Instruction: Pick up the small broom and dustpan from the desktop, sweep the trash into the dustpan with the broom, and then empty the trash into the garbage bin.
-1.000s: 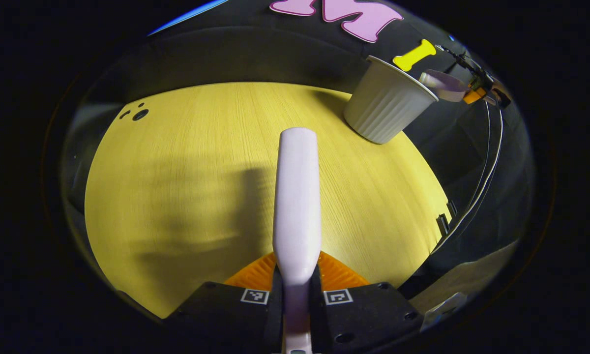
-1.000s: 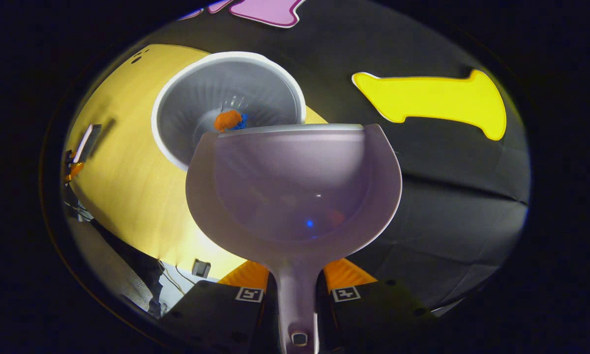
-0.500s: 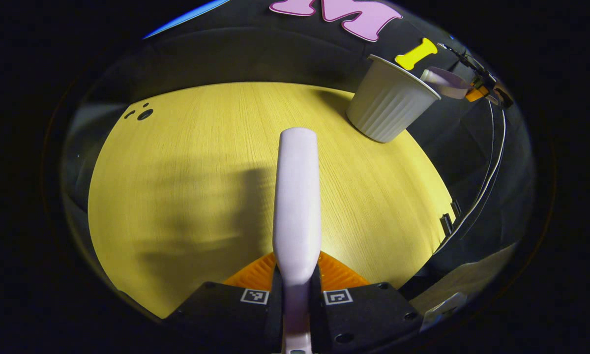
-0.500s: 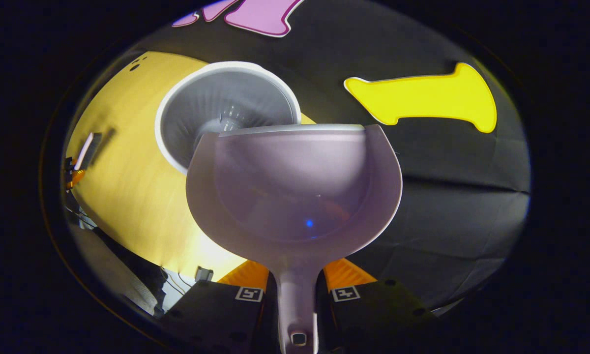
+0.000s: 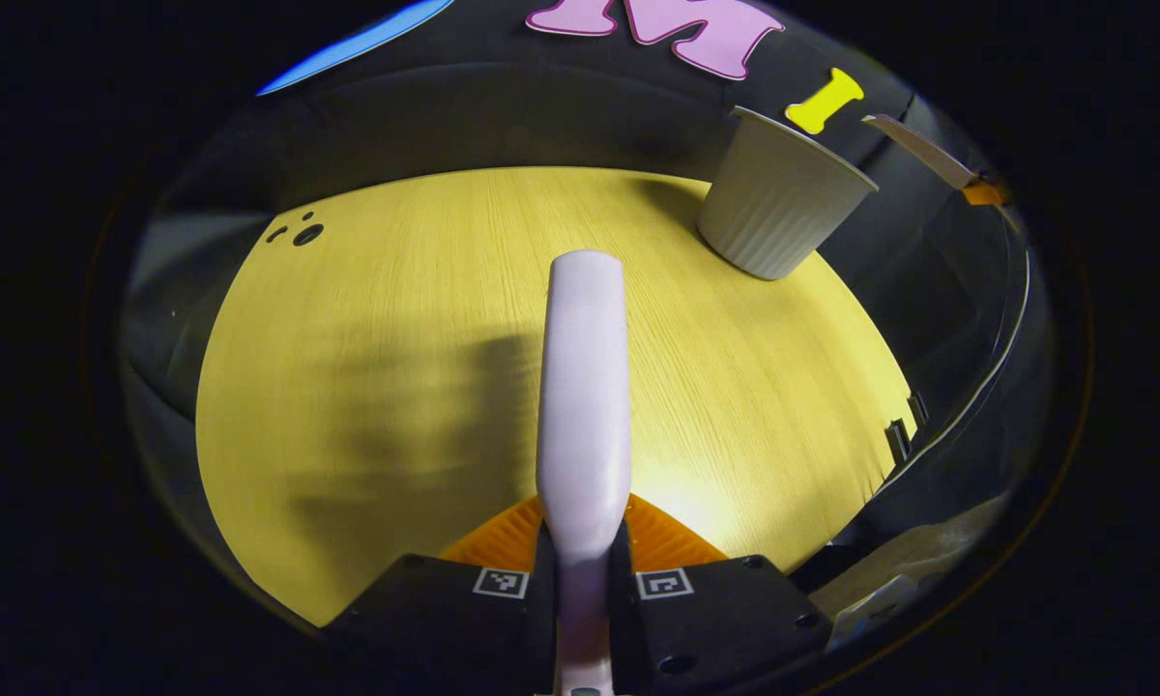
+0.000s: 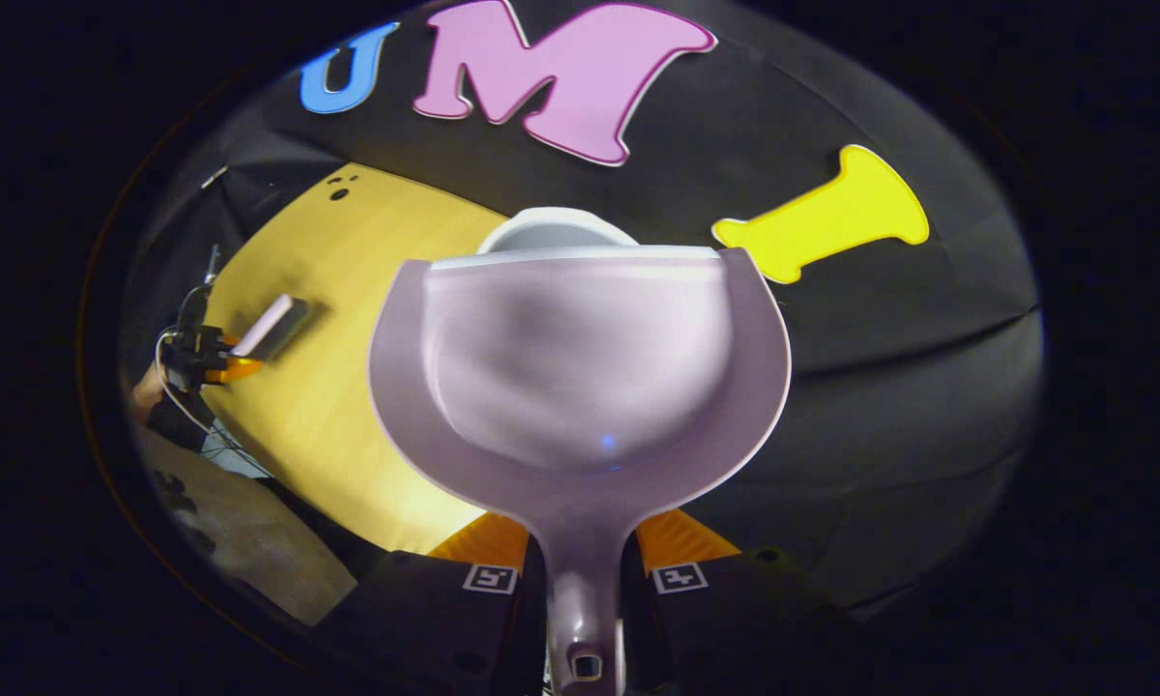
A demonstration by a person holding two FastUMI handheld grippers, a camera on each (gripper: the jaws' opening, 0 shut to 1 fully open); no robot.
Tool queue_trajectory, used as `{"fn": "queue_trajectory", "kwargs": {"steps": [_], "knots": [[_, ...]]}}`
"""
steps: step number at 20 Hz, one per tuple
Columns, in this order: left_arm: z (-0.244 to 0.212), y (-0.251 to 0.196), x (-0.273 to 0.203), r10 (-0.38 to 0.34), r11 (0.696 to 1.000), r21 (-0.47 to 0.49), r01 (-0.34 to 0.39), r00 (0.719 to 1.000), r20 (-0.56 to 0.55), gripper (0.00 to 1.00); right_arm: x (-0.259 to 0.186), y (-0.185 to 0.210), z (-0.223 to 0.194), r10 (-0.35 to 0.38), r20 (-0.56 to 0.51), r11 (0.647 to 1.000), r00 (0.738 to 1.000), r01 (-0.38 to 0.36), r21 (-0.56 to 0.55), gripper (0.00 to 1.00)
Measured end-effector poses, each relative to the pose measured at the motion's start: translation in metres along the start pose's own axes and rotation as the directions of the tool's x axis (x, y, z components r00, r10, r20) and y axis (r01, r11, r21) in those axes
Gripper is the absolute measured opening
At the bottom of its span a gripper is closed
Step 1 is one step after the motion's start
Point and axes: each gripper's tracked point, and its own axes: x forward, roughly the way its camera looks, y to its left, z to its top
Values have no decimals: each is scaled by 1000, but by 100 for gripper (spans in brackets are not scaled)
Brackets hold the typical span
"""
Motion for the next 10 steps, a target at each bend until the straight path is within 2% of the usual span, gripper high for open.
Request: {"fn": "queue_trajectory", "kwargs": {"steps": [2,3,5,10], "knots": [[-2,0,-1,15,1000,9,-15,1000,-4,26,4,35,-16,55,23,998,998,-56,13,36],[-2,0,-2,22,1000,18,-22,1000,-4,25,7,54,-26,81,26,997,996,-82,17,39],[-7,2,-3,39,999,31,-39,999,-7,26,18,91,-49,121,11,992,993,-121,20,35],[-17,5,9,93,994,63,-91,995,-41,25,71,173,-102,186,-41,981,982,-183,70,36]]}}
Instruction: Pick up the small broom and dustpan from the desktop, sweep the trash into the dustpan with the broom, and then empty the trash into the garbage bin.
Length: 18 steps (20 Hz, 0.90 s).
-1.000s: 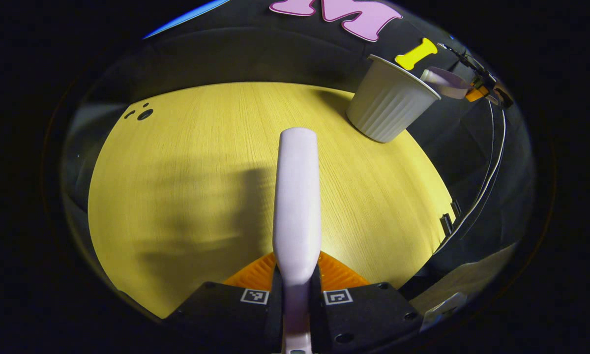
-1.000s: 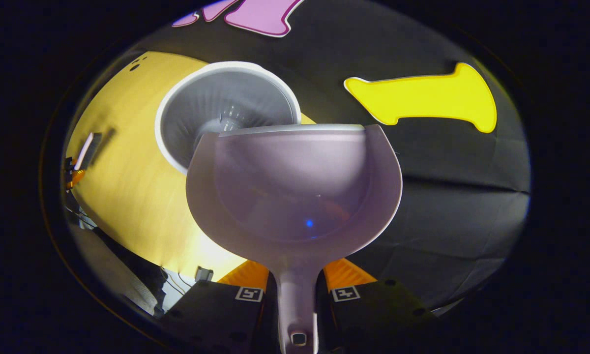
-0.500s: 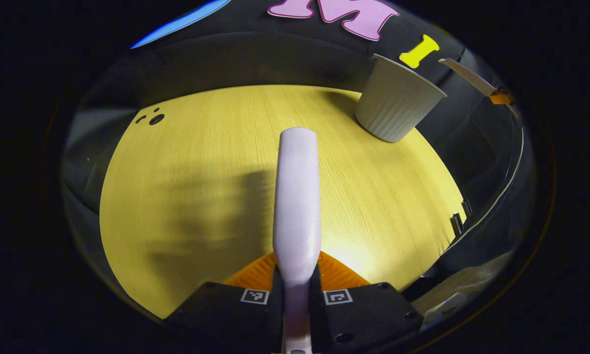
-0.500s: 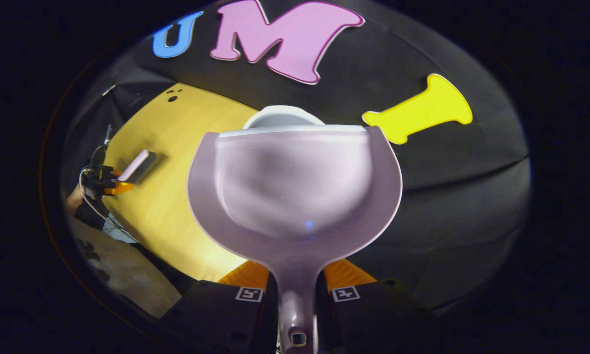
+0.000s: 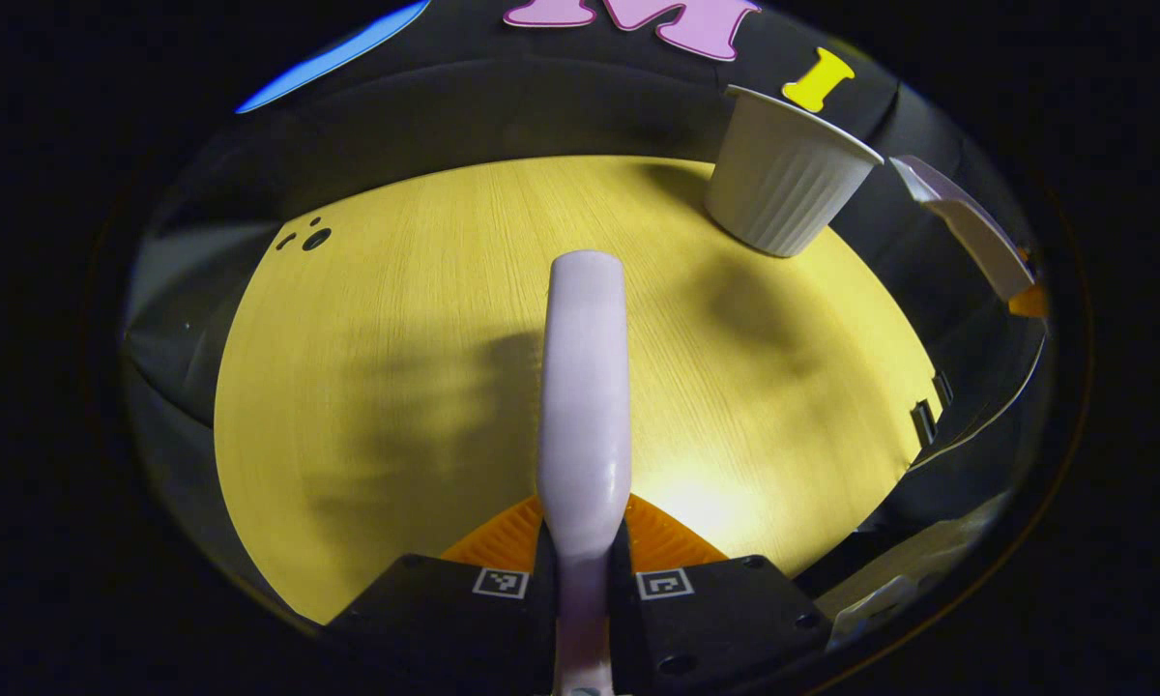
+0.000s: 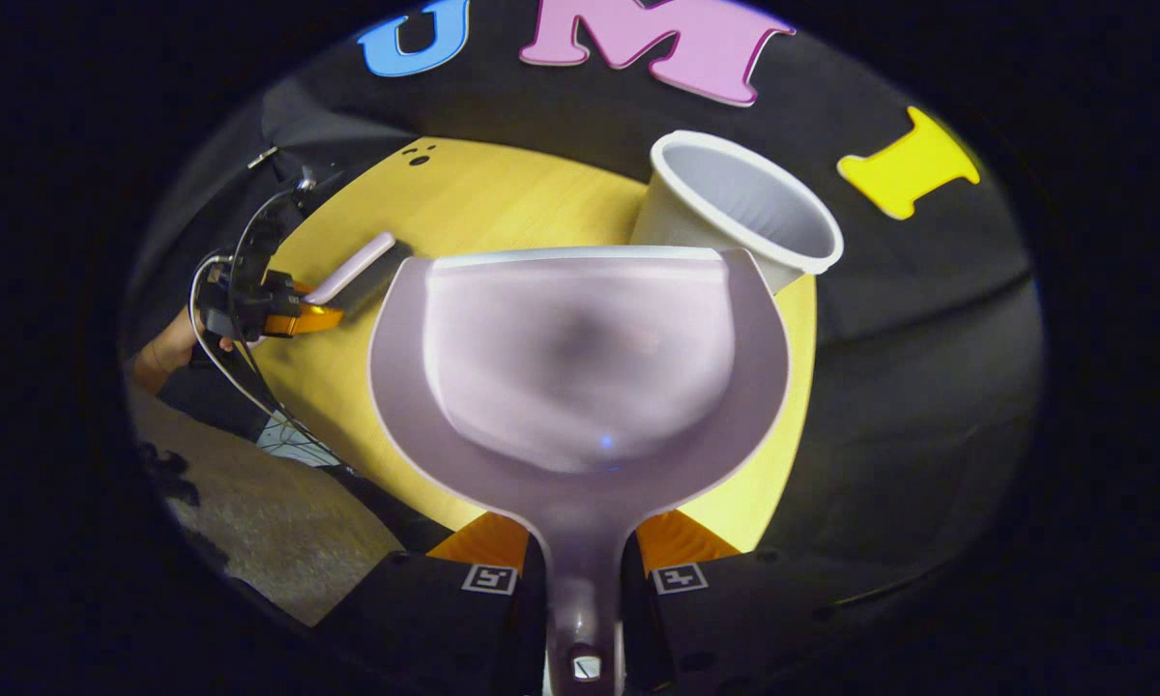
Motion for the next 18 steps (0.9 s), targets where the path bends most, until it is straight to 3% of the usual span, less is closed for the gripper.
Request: {"fn": "queue_trajectory", "kwargs": {"steps": [4,8,10,11,16,17,18], "knots": [[-5,1,7,42,999,9,-41,999,-22,26,63,37,-29,42,-37,999,998,-41,29,32],[-8,5,14,77,997,12,-76,996,-35,27,112,49,-49,49,-77,997,996,-43,67,39],[-9,6,18,93,996,5,-93,995,-39,25,134,51,-58,43,-86,996,995,-36,86,35],[-9,8,20,95,995,-6,-96,995,-35,27,139,52,-58,39,-87,996,995,-31,89,39],[-12,15,26,122,992,-32,-123,991,-46,30,166,60,-53,57,-73,987,996,-45,157,35],[-10,17,27,133,991,-27,-134,990,-43,34,169,61,-53,59,-75,985,995,-46,166,39],[-9,21,30,140,990,-24,-141,989,-42,37,172,62,-54,58,-78,984,995,-44,172,36]]}}
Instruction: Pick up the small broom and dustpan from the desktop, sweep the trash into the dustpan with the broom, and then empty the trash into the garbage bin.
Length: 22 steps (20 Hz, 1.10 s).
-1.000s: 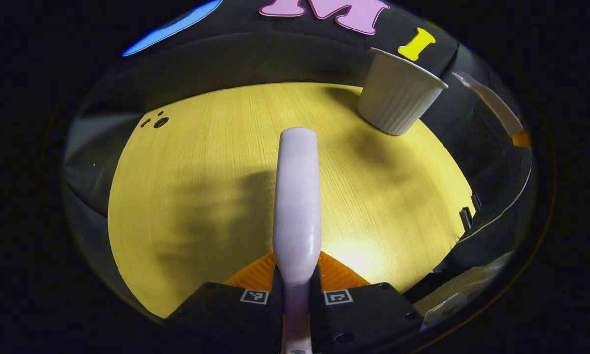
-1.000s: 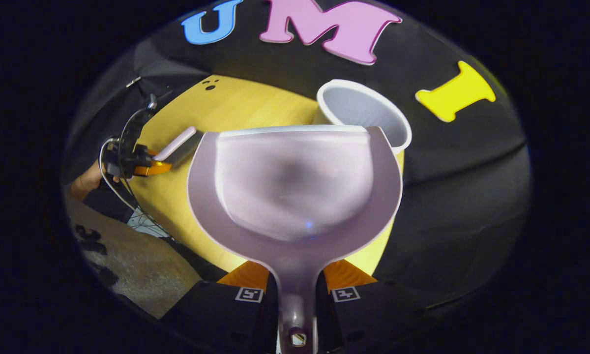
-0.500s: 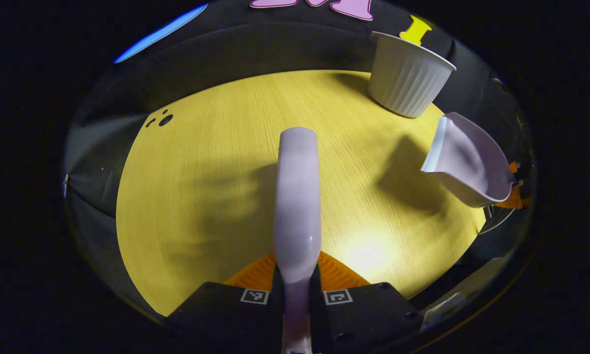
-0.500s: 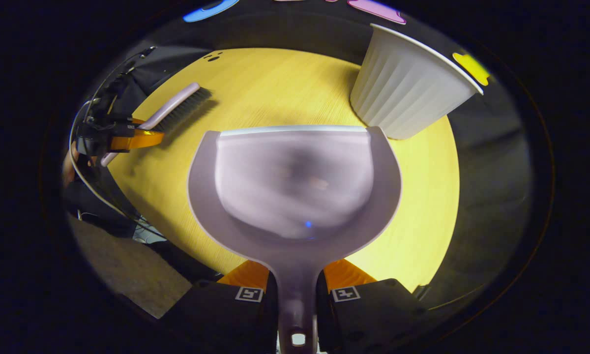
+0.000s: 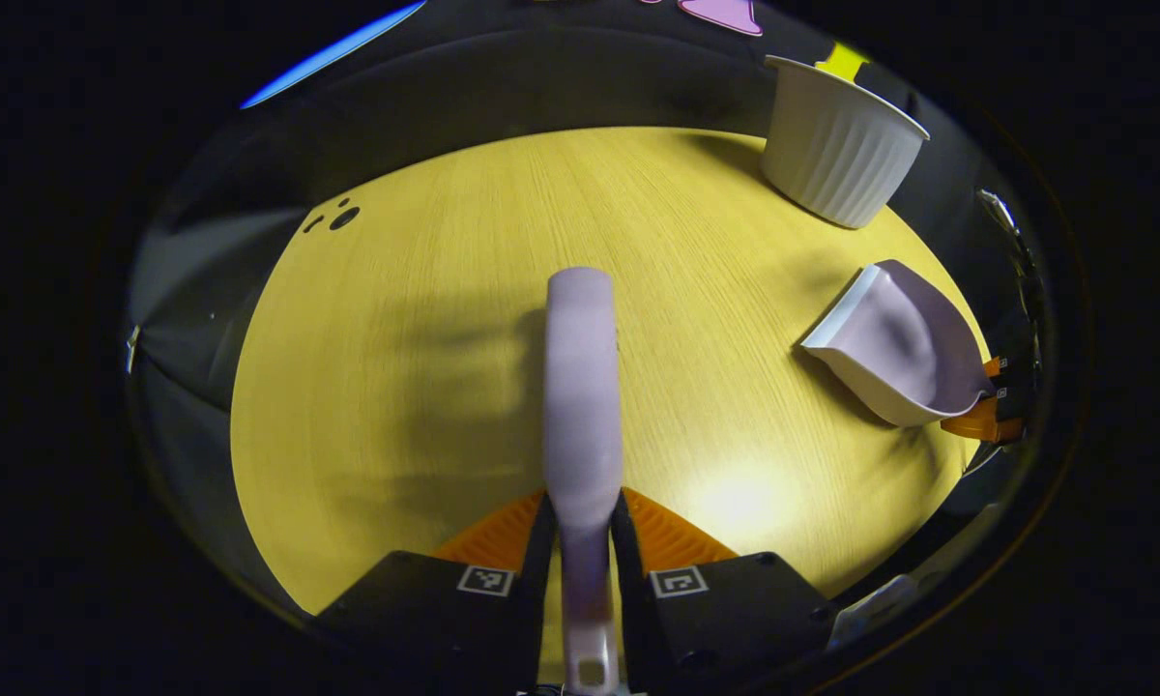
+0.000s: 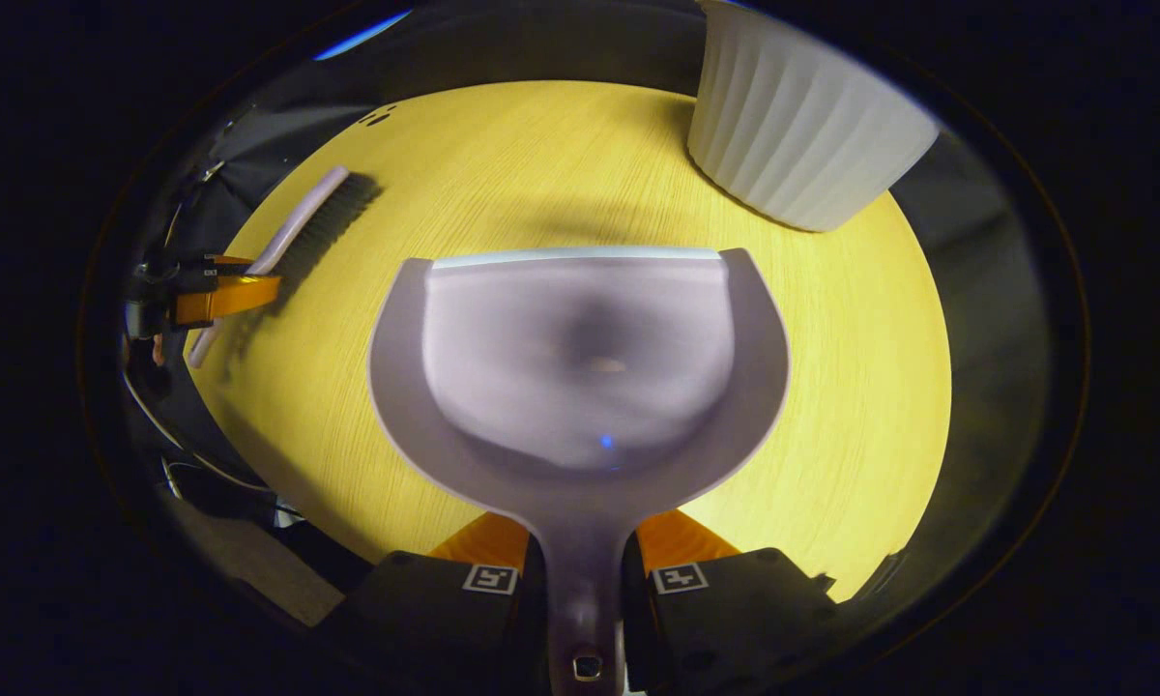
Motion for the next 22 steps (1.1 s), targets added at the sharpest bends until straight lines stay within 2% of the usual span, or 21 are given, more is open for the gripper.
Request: {"fn": "queue_trajectory", "kwargs": {"steps": [3,4,7,8,9,11,12,16,18,19,21,22], "knots": [[5,-1,1,18,1000,16,-18,1000,0,41,4,2,-2,6,-12,1000,1000,-6,-15,36],[3,0,0,22,1000,21,-22,1000,1,41,2,4,-4,14,-18,1000,1000,-14,-19,33],[3,1,-6,32,999,25,-32,999,3,40,-6,8,-7,35,-26,999,999,-36,-9,43],[1,2,-10,35,999,28,-36,999,4,46,-10,7,-7,43,-28,999,999,-43,-3,47],[1,4,-14,43,998,35,-43,999,8,43,-16,7,-7,54,-27,999,998,-54,2,42],[2,8,-23,56,997,53,-57,998,20,40,-34,5,-4,69,-2,998,998,-69,10,42],[2,10,-30,62,996,67,-64,998,30,43,-45,3,-2,76,16,997,997,-76,13,42],[12,12,-65,81,991,100,-89,993,88,43,-94,-4,16,80,126,997,989,-79,-13,40],[26,3,-85,69,991,103,-85,986,153,46,-118,-3,31,79,198,997,977,-77,-22,39],[39,-3,-97,60,992,95,-80,978,198,43,-130,-2,42,79,246,997,966,-76,-23,39],[68,-17,-125,35,996,64,-57,953,301,42,-154,1,65,85,354,996,931,-81,-27,39],[84,-24,-139,25,998,48,-45,935,354,43,-166,2,81,86,415,996,906,-81,-29,39]]}}
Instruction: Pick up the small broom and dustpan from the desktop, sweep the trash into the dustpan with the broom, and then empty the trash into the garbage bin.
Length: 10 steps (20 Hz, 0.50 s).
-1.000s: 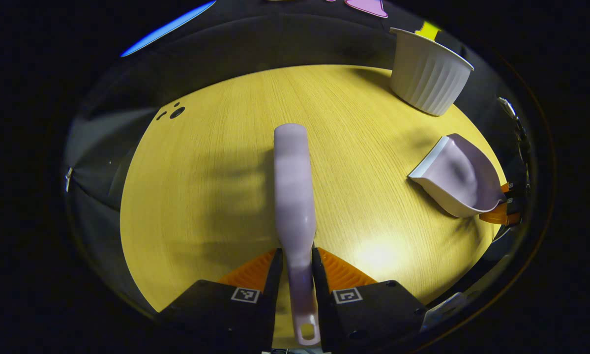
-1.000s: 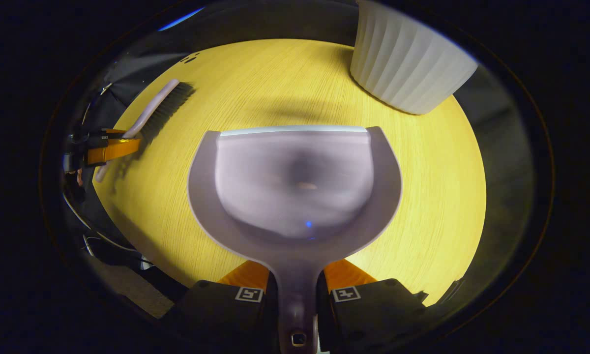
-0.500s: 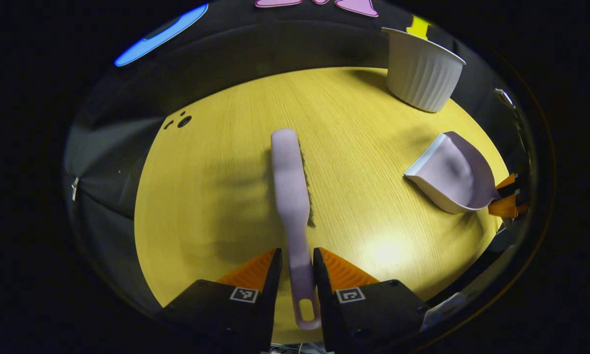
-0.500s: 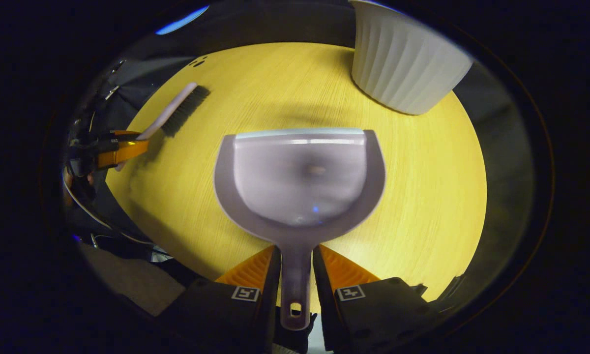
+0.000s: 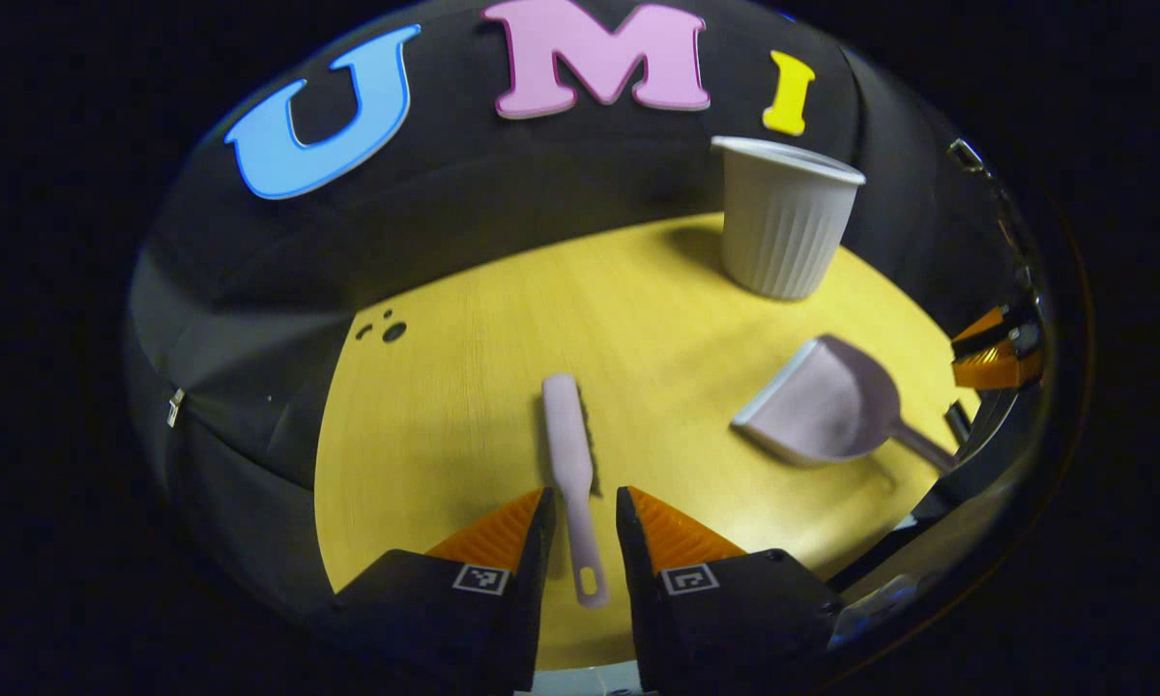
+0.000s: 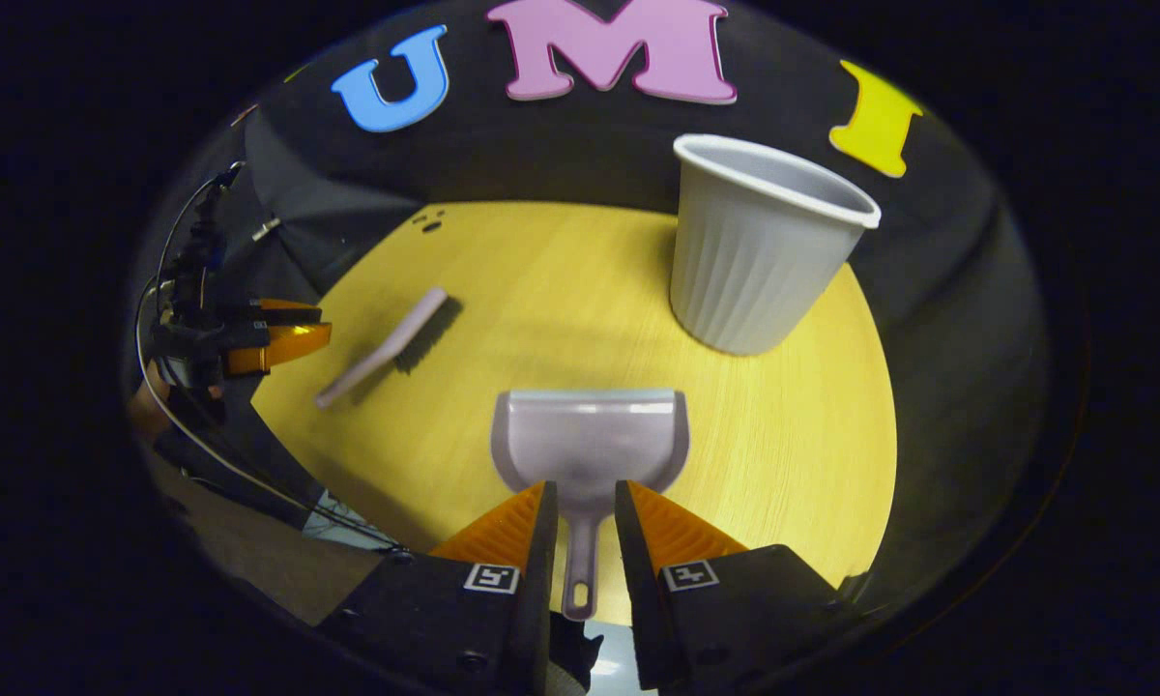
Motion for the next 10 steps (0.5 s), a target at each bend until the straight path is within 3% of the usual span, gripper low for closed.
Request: {"fn": "queue_trajectory", "kwargs": {"steps": [3,6,10], "knots": [[57,-8,-21,-1,1000,-31,6,985,171,39,-18,0,46,0,171,1000,985,3,-18,39],[106,-13,-46,7,1000,-16,-2,951,308,42,-41,1,84,0,296,1000,955,6,-18,39],[156,-38,-74,-54,998,-4,62,896,441,42,-81,1,130,-25,452,999,892,35,-14,39]]}}
